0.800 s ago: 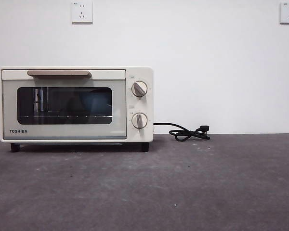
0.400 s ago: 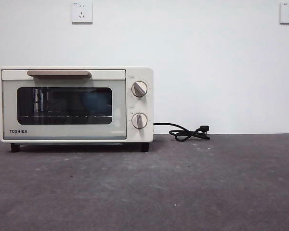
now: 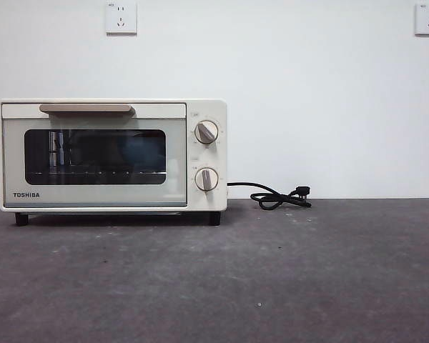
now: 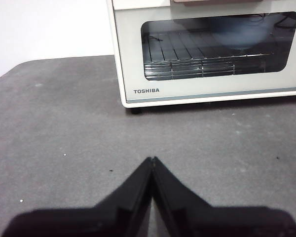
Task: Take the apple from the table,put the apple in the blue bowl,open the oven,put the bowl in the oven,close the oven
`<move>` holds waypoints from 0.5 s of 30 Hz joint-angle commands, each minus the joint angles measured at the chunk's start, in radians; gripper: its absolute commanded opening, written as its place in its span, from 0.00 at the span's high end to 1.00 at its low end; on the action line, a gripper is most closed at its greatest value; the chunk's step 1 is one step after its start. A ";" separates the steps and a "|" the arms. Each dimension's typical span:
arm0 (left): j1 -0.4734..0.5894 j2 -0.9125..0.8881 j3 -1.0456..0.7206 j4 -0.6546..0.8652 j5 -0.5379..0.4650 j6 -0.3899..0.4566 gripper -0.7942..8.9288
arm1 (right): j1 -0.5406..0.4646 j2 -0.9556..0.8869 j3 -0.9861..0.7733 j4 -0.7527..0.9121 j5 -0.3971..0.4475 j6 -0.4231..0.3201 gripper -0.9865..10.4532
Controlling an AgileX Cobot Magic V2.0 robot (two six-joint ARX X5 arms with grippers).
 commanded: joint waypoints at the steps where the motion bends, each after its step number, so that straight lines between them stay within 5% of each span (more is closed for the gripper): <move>1: 0.003 -0.002 -0.011 0.010 0.008 0.037 0.92 | 0.001 0.000 -0.010 0.005 0.002 0.009 0.91; 15: 0.003 0.020 -0.010 0.014 0.021 0.017 0.92 | 0.001 0.000 -0.010 0.005 0.002 0.009 0.91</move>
